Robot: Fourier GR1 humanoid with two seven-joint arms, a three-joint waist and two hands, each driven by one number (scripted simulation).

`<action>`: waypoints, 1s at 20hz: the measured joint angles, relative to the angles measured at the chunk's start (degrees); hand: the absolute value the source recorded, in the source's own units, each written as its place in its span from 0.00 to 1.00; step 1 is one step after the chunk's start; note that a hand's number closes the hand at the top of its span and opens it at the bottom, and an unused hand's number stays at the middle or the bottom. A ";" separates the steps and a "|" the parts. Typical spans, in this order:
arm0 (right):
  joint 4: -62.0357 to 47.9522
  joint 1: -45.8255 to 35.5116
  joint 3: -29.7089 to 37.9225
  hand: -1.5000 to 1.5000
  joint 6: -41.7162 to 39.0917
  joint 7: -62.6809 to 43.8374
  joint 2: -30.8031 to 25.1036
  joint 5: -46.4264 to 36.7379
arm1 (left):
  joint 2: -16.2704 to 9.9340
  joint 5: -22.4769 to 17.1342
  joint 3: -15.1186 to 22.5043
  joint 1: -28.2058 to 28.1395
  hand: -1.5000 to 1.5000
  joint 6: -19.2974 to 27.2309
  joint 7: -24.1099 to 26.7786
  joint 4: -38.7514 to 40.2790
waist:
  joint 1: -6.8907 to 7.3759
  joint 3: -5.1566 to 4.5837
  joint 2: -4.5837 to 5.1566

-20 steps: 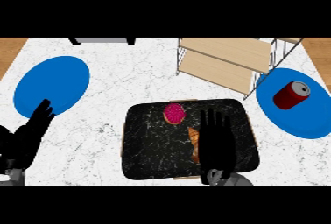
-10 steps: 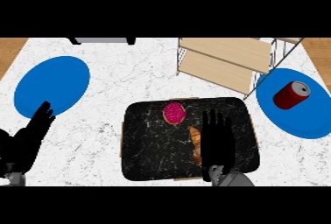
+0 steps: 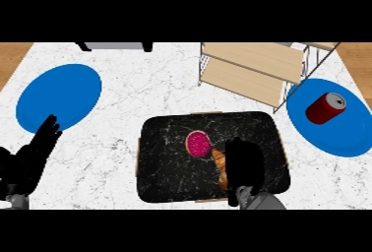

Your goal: Pick the croissant from the tray and place it in the tiered shelf

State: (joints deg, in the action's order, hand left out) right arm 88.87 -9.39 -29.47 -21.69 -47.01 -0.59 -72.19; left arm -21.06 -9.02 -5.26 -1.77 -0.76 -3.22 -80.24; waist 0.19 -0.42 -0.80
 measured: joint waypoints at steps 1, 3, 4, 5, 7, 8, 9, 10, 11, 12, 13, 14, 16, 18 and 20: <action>-0.19 -0.54 0.19 1.00 -0.43 0.25 -0.08 -0.23 | 0.26 0.24 -0.04 0.02 0.50 0.15 -0.46 -0.53 | 0.01 0.04 0.07; -0.11 -1.03 0.35 1.00 -0.88 0.99 -0.66 -0.76 | 0.17 0.30 -0.92 0.51 0.50 -0.64 0.16 0.84 | -0.03 0.10 0.18; -0.43 -1.43 0.27 1.00 -0.41 1.34 -0.72 -1.29 | 0.50 0.63 -1.08 0.59 0.50 -0.74 0.93 1.79 | -0.04 0.13 0.22; 0.64 -0.71 -0.67 1.00 -0.19 1.13 -0.89 -2.10 | 0.59 0.65 -1.12 0.29 0.50 -0.56 -0.16 0.53 | -0.04 0.15 0.25; 1.65 -0.73 -1.30 1.00 0.42 1.12 -1.08 -3.52 | 0.50 0.83 -1.55 0.98 0.50 -1.13 -0.41 1.05 | -0.11 0.23 0.41; 2.31 -0.75 -1.62 1.00 0.73 1.19 -1.19 -4.19 | 0.96 1.13 -1.54 1.48 0.50 -0.99 -0.26 1.70 | -0.15 0.27 0.49; 3.08 -0.72 -1.80 1.00 1.15 1.32 -1.35 -4.77 | 1.26 1.47 -1.37 1.46 0.50 -0.74 -0.86 1.17 | -0.15 0.30 0.55; 5.33 0.23 -2.96 1.00 0.68 0.82 -1.52 -5.53 | 1.47 1.70 -1.44 1.14 0.50 -0.74 -0.40 1.13 | -0.20 0.33 0.57; 6.50 0.24 -3.42 1.00 0.72 0.53 -1.32 -6.15 | 1.36 1.64 -1.70 0.73 0.50 -1.06 -0.37 0.73 | -0.18 0.35 0.60; 7.79 0.01 -3.80 1.00 0.54 0.20 -0.92 -6.40 | 1.14 1.53 -1.97 0.17 0.50 -1.61 -0.05 0.49 | -0.15 0.36 0.62; 8.50 -0.51 -4.21 1.00 0.63 -0.37 -0.60 -6.08 | 1.14 1.72 -2.16 0.67 0.50 -1.64 -0.07 0.83 | -0.14 0.37 0.65; 7.43 -3.04 -3.57 1.00 1.12 -1.01 -0.35 -4.62 | 1.75 2.24 -1.61 0.90 0.50 -1.05 -0.62 0.40 | 0.03 0.39 0.70; 4.98 -7.85 -1.60 1.00 2.84 -1.53 0.00 -0.99 | 1.69 2.28 -1.55 1.51 0.50 -0.92 -2.07 -0.56 | 0.39 0.41 0.81; 1.51 -13.33 0.54 1.00 5.76 -2.30 0.22 3.21 | 1.68 2.19 -1.43 1.90 0.50 -1.34 -2.29 -0.71 | 1.02 0.43 0.99; -0.02 -18.17 0.52 1.00 7.36 -4.82 0.35 6.72 | 1.55 2.49 -1.63 2.28 0.50 -1.41 -2.14 -0.25 | 1.07 0.42 0.99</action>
State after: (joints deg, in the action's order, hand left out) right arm 88.84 -27.56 -28.94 -14.33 -51.83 -0.24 -65.47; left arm -19.51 -6.52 -6.89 0.51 -2.17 -5.36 -80.48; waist 1.26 0.01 0.19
